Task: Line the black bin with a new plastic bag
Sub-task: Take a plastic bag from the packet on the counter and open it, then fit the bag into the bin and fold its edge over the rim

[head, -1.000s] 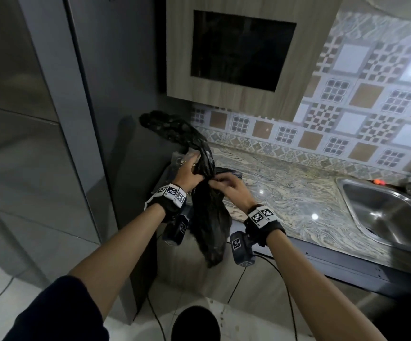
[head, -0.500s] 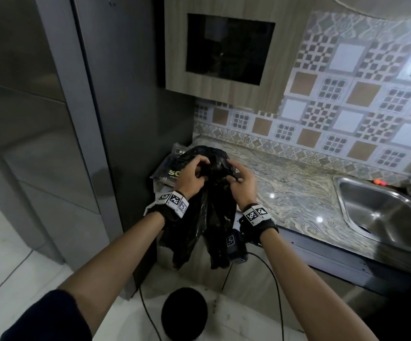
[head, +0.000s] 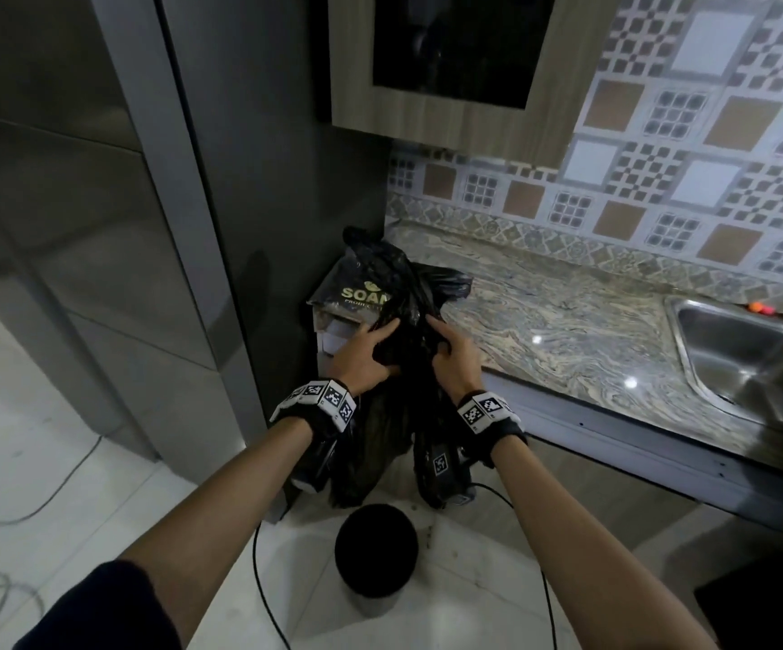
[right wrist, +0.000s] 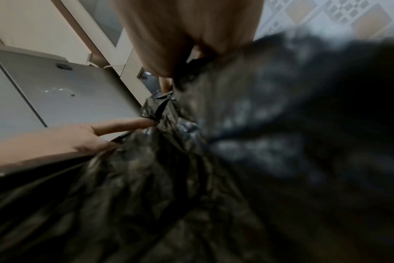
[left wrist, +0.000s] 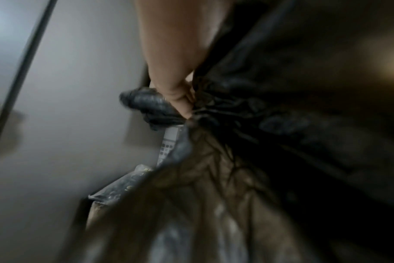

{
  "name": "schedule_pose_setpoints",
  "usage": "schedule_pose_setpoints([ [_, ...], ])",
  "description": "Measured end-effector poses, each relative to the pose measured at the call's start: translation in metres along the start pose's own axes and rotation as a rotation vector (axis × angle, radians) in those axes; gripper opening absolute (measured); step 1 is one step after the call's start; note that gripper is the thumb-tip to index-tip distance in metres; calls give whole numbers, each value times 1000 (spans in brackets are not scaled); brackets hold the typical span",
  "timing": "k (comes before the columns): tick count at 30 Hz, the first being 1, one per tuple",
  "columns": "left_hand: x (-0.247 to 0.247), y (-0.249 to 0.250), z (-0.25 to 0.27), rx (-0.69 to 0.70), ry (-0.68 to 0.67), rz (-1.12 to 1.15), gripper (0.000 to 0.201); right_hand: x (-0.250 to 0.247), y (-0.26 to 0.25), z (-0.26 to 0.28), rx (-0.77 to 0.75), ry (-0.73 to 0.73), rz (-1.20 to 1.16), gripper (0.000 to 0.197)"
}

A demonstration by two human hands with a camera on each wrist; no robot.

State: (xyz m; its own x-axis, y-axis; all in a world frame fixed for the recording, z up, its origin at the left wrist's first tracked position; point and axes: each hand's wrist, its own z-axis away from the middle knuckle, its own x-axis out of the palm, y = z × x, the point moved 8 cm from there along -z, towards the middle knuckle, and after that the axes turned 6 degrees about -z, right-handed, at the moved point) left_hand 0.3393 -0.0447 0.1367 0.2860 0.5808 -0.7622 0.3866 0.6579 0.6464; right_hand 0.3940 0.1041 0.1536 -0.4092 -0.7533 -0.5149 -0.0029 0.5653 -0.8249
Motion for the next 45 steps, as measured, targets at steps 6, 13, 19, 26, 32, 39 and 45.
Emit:
schedule_pose_setpoints([
  [6, 32, -65, 6, -8, -188, 22, 114, 56, 41, 13, 105, -143, 197, 77],
  [13, 92, -159, 18, -48, -332, 134, 102, 130, 119, 60, 350, -191, 226, 81],
  [19, 156, -220, 51, -67, -435, 205, 95, 187, 174, 114, 518, -222, 236, 76],
  [26, 228, -286, 96, -153, -568, 101, 91, 241, 242, 183, 663, -316, 241, 76],
  [32, 295, -340, 95, -234, -592, 135, 85, 274, 323, 200, 759, -343, 231, 75],
  [39, 393, -425, 95, -399, -634, 165, 76, 339, 444, 232, 915, -429, 166, 78],
  [45, 467, -473, 91, -482, -643, 181, 73, 375, 528, 241, 950, -482, 165, 67],
])
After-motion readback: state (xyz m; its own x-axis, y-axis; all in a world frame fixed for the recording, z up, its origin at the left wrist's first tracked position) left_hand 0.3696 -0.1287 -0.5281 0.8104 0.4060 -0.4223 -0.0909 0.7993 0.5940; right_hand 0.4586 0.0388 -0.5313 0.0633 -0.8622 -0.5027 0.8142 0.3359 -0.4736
